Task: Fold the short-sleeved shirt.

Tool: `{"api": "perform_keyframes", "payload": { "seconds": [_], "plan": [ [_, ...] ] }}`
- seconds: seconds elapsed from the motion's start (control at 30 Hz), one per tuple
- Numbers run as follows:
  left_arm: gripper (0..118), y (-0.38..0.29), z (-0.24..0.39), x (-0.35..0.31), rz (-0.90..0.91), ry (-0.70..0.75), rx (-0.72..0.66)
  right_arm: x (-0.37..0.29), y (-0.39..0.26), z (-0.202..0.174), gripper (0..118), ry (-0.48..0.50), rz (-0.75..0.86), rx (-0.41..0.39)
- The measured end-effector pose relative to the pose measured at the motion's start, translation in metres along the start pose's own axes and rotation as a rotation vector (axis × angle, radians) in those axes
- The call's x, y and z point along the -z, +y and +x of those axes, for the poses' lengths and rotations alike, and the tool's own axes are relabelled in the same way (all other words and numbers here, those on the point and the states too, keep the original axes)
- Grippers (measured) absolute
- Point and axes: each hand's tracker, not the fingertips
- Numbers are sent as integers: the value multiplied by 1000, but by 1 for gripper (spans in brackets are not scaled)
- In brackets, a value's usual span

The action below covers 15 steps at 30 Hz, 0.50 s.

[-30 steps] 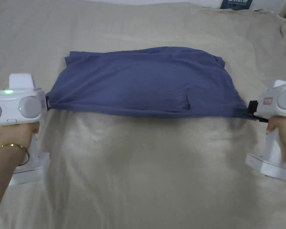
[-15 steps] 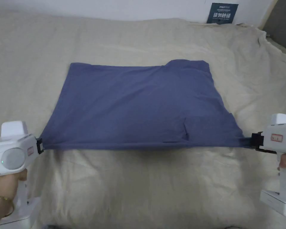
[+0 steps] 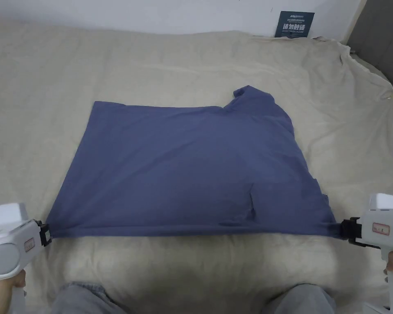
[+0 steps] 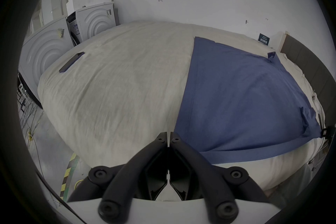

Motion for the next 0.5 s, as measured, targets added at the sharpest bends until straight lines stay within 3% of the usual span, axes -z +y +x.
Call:
{"api": "perform_keyframes", "payload": {
  "seconds": [0.23,0.27,0.37,0.4,0.47,0.5],
  "plan": [
    [2,-8,6,5,-51,25,23,14,-17,-5,3,-31,-23,7],
    [10,-6,6,4,-56,22,34,14,-17,-5,9,-30,-24,8],
    [61,-3,-3,0,-74,17,35,8,-13,-1,89,-37,-38,-10],
    [84,0,-9,-2,-88,-2,7,6,-11,2,107,-32,-53,-11],
    [109,8,-26,-5,-119,-42,-62,-9,-6,6,109,-32,-38,-6],
    [114,13,-33,-9,-116,-51,-86,-17,-2,9,109,-25,-9,-9]
  ]
}}
